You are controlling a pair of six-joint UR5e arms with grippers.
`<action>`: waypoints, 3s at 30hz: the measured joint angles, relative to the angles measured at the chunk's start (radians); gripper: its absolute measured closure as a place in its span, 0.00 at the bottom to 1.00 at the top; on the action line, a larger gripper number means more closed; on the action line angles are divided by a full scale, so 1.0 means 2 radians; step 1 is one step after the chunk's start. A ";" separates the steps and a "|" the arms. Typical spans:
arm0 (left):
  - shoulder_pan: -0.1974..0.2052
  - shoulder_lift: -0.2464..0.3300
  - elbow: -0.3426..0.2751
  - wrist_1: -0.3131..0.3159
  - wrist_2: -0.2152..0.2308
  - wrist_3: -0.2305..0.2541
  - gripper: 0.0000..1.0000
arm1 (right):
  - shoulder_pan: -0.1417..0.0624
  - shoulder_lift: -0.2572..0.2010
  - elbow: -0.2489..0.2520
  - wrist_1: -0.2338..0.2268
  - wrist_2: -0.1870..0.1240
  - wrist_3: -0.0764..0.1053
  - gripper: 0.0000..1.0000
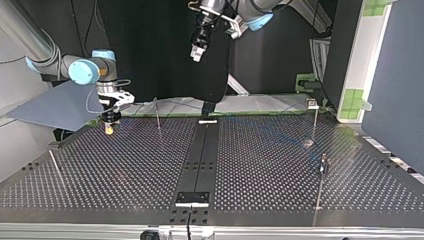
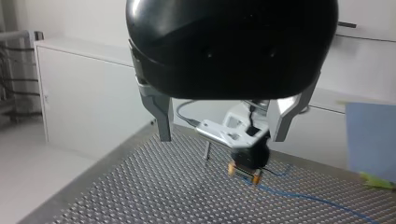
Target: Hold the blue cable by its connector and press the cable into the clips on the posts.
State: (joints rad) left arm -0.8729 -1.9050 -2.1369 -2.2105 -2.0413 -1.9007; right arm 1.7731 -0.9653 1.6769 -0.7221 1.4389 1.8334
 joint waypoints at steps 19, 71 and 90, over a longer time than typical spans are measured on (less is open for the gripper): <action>0.009 -0.013 -0.081 0.060 0.010 0.008 0.00 | 0.002 0.002 0.027 -0.053 -0.004 0.005 1.00; 0.009 -0.013 -0.096 0.061 0.009 0.011 0.00 | 0.004 0.002 0.027 -0.054 -0.004 0.003 1.00; 0.009 -0.013 -0.096 0.061 0.009 0.011 0.00 | 0.004 0.002 0.027 -0.054 -0.004 0.003 1.00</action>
State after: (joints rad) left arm -0.8548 -1.9302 -2.3294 -2.0895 -2.0225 -1.8791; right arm 1.7802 -0.9612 1.7312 -0.8301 1.4314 1.8395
